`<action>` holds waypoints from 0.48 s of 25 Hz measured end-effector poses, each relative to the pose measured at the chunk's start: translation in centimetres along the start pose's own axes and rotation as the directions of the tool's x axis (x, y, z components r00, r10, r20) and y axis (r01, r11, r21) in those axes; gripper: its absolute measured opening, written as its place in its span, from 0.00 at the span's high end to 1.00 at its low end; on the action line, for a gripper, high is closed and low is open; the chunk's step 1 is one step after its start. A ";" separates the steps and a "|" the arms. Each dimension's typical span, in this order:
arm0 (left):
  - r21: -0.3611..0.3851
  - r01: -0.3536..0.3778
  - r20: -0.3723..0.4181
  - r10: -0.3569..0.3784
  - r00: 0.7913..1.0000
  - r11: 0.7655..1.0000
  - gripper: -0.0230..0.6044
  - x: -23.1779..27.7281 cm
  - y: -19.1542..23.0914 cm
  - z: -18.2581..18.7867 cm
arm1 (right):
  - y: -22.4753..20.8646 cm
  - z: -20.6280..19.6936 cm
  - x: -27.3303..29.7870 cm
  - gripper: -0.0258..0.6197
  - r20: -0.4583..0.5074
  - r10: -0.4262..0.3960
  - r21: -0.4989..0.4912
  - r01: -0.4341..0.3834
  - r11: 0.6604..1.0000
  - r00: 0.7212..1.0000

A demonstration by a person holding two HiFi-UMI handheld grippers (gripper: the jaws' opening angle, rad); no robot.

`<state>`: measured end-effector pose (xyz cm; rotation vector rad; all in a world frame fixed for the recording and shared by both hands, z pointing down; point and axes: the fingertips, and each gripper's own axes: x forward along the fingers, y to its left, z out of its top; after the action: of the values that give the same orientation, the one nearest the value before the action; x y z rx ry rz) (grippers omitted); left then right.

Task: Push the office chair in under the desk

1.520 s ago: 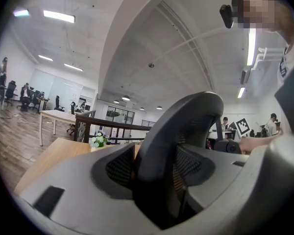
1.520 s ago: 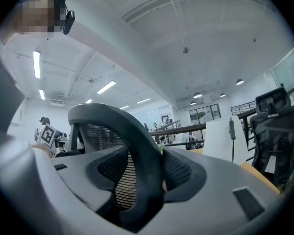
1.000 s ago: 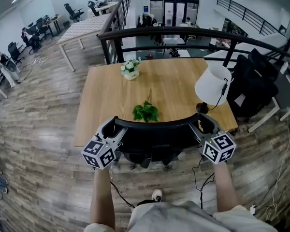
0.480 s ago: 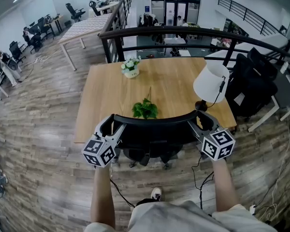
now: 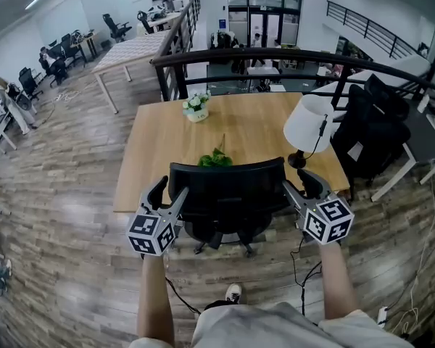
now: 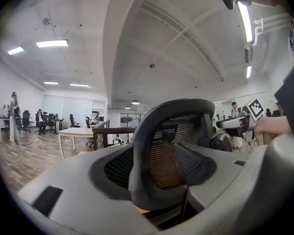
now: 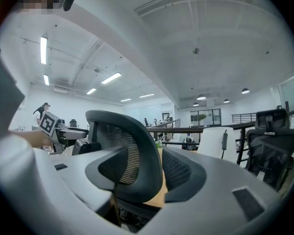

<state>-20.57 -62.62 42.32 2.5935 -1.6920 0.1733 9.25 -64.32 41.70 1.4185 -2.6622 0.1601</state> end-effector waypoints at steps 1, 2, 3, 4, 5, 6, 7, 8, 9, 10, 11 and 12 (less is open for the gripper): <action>0.002 -0.002 0.006 0.002 1.000 1.000 0.49 -0.5 -0.4 0.2 | 0.2 0.0 -0.5 0.58 0.000 0.003 -0.003 -0.003 1.000 1.000; 0.003 -0.002 0.013 0.002 1.000 1.000 0.49 -1.0 -0.8 0.5 | 0.5 0.0 -1.1 0.58 0.000 0.007 -0.005 -0.007 1.000 1.000; 0.004 -0.003 0.020 0.002 1.000 1.000 0.50 -1.4 -1.2 0.8 | 0.7 0.1 -1.7 0.58 0.000 0.010 -0.006 -0.010 1.000 1.000; 0.007 -0.003 0.026 0.003 1.000 1.000 0.52 -1.9 -1.6 1.1 | 1.0 0.1 -2.3 0.58 0.000 0.011 -0.006 -0.011 1.000 1.000; 0.011 -0.005 0.030 0.004 1.000 1.000 0.54 -2.4 -2.0 1.3 | 1.2 0.1 -2.9 0.58 0.001 0.011 -0.005 -0.011 1.000 1.000; 0.017 -0.007 0.032 0.006 0.999 1.000 0.55 -2.8 -2.5 1.5 | 1.5 0.1 -3.4 0.59 0.004 0.012 -0.002 -0.012 1.000 1.000; 0.026 -0.009 0.033 0.009 0.999 1.000 0.56 -3.2 -2.9 1.7 | 1.7 0.1 -3.9 0.59 0.007 0.013 0.000 -0.013 1.000 1.000; 0.035 -0.012 0.033 0.011 0.999 0.999 0.61 -3.6 -3.5 1.8 | 2.0 0.2 -4.4 0.59 0.013 0.016 0.001 -0.016 1.000 1.000; 0.045 -0.015 0.033 0.013 0.999 0.999 0.68 -3.9 -4.0 2.0 | 2.3 0.4 -5.0 0.59 0.021 0.020 0.001 -0.020 1.000 1.000; 0.053 -0.016 0.034 0.014 0.999 0.998 0.71 -4.3 -4.7 2.1 | 2.7 0.5 -5.5 0.60 0.030 0.026 -0.001 -0.026 1.000 0.999; 0.059 -0.016 0.038 0.014 0.999 0.998 0.72 -4.6 -5.3 2.2 | 3.0 0.7 -6.0 0.61 0.039 0.032 -0.004 -0.032 0.999 0.999; 0.064 -0.018 0.042 0.015 0.999 0.998 0.74 -4.9 -5.8 2.4 | 3.4 0.9 -6.5 0.62 0.046 0.038 -0.008 -0.038 0.999 0.998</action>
<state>-17.02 -56.04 39.54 2.6479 -1.7503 0.1784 9.97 -57.25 39.69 1.3865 -2.7253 0.1225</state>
